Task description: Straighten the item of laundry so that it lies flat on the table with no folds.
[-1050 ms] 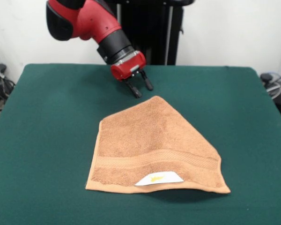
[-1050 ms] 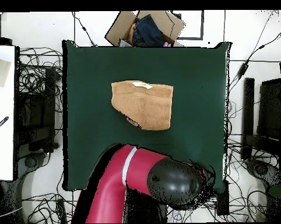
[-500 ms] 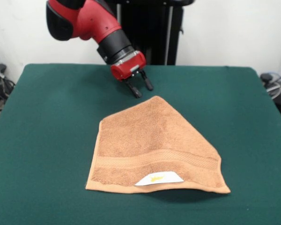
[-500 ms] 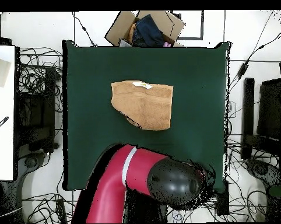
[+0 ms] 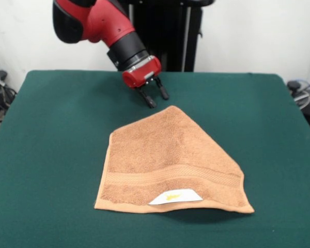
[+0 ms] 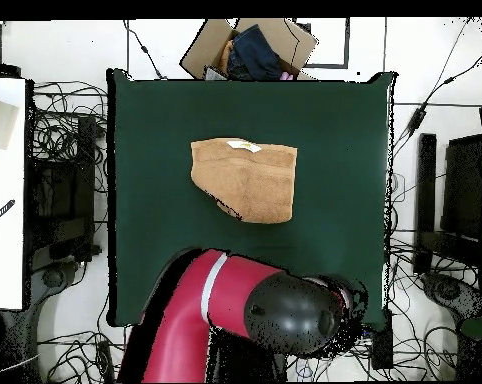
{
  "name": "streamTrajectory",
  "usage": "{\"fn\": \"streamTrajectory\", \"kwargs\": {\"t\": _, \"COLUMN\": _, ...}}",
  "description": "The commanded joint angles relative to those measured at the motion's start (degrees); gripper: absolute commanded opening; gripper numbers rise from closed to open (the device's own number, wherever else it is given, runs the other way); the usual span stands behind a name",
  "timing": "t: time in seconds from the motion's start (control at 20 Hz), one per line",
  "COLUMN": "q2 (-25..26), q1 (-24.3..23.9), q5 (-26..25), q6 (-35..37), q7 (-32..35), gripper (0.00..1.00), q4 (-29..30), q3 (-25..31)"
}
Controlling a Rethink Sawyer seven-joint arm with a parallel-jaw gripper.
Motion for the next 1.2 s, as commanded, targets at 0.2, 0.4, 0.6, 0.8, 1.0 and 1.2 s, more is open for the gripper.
{"fn": "streamTrajectory", "kwargs": {"t": 0.2, "q2": 5.5, "q1": 3.8, "q5": 10.6, "q6": 34.2, "q7": 23.8, "gripper": 1.00, "q4": -6.0, "q3": 16.0}}
{"fn": "streamTrajectory", "kwargs": {"t": 0.4, "q2": 5.7, "q1": 3.1, "q5": 12.2, "q6": 31.5, "q7": 21.1, "gripper": 1.00, "q4": -4.4, "q3": 15.0}}
{"fn": "streamTrajectory", "kwargs": {"t": 0.6, "q2": 6.4, "q1": 2.7, "q5": 11.6, "q6": 31.1, "q7": 20.6, "gripper": 1.00, "q4": -4.8, "q3": 15.3}}
{"fn": "streamTrajectory", "kwargs": {"t": 0.8, "q2": 6.8, "q1": 2.3, "q5": 12.7, "q6": 32.4, "q7": 20.5, "gripper": 1.00, "q4": -4.5, "q3": 15.7}}
{"fn": "streamTrajectory", "kwargs": {"t": 1.0, "q2": 6.6, "q1": 1.9, "q5": 13.2, "q6": 33.4, "q7": 20.9, "gripper": 1.00, "q4": -4.0, "q3": 16.2}}
{"fn": "streamTrajectory", "kwargs": {"t": 1.2, "q2": 6.7, "q1": 1.8, "q5": 13.6, "q6": 33.6, "q7": 20.4, "gripper": 1.00, "q4": -3.9, "q3": 16.3}}
